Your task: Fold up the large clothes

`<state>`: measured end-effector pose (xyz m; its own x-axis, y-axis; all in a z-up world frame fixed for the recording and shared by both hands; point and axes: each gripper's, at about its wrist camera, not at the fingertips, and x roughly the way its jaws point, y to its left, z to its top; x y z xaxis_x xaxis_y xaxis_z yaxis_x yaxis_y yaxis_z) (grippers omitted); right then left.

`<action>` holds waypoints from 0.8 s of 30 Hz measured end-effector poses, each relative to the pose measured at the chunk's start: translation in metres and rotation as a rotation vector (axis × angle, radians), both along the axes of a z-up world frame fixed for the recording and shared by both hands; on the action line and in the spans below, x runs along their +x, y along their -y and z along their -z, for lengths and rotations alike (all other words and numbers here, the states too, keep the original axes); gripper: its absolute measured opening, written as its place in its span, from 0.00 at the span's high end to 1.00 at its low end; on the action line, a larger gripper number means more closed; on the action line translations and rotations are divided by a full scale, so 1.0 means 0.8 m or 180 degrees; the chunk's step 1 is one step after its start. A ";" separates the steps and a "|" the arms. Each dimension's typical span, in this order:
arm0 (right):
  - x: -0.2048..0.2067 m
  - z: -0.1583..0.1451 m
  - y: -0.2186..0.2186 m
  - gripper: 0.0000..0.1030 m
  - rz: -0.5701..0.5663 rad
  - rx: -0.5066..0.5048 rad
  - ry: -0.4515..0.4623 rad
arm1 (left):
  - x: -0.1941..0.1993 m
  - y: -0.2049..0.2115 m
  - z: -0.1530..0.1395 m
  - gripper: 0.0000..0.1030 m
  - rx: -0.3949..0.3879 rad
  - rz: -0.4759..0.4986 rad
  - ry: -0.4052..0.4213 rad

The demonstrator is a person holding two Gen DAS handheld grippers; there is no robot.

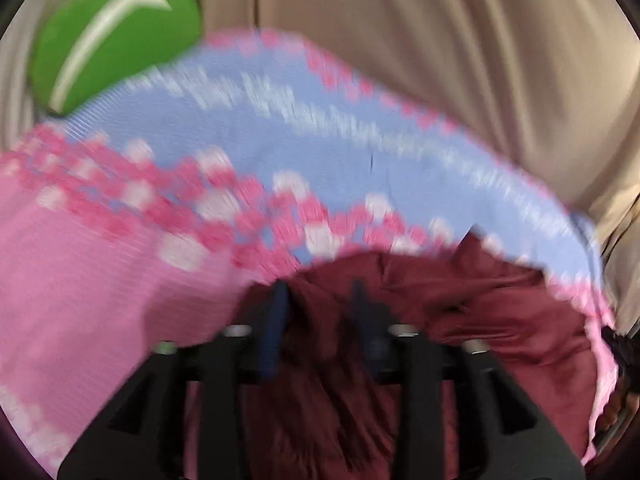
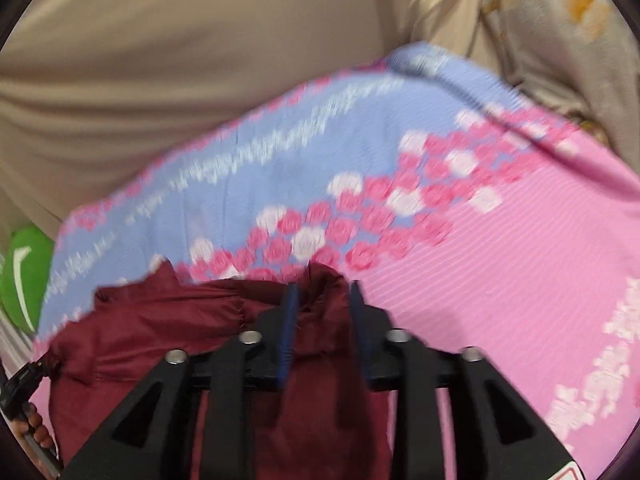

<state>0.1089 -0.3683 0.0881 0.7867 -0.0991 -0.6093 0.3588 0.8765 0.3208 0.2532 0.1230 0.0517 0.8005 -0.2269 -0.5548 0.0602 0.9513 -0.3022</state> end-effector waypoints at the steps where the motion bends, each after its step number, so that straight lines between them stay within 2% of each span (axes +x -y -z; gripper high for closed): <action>1: -0.025 -0.021 -0.010 0.68 -0.0076 -0.0108 0.0157 | -0.023 -0.003 -0.021 0.53 0.0090 -0.0025 0.0168; 4: -0.062 -0.051 -0.069 0.68 -0.0632 -0.0237 0.0325 | -0.070 0.023 -0.062 0.53 0.0317 0.0278 0.0429; 6: -0.075 -0.054 -0.121 0.69 -0.1042 -0.0317 0.0338 | -0.097 0.066 -0.074 0.50 0.0376 0.0707 0.0474; 9: -0.084 -0.028 -0.206 0.73 -0.1706 -0.0360 0.0180 | -0.113 0.140 -0.048 0.50 0.0433 0.1358 0.0193; 11: -0.086 0.003 -0.248 0.79 -0.1994 -0.0448 -0.0024 | -0.114 0.179 -0.010 0.50 0.0539 0.1606 -0.0084; 12: -0.086 0.014 -0.256 0.79 -0.2011 -0.0537 -0.0099 | -0.113 0.190 0.011 0.50 0.0633 0.1630 -0.0193; 14: -0.091 0.034 -0.248 0.79 -0.1891 -0.0704 -0.0229 | -0.110 0.189 0.036 0.50 0.0749 0.1554 -0.0219; 17: -0.110 0.057 -0.175 0.79 -0.1383 -0.0703 -0.0399 | -0.113 0.148 0.050 0.50 0.0831 0.1268 -0.0118; 20: -0.144 0.075 -0.096 0.81 -0.0957 -0.0456 -0.0492 | -0.101 0.084 0.063 0.50 0.0768 0.0902 -0.0237; 22: -0.162 0.083 -0.063 0.82 -0.0743 -0.0391 -0.0565 | -0.096 0.042 0.066 0.53 0.0602 0.0755 -0.0304; 24: -0.172 0.075 -0.041 0.71 -0.0540 -0.0359 -0.0660 | -0.096 0.026 0.051 0.54 0.0561 0.0596 -0.0332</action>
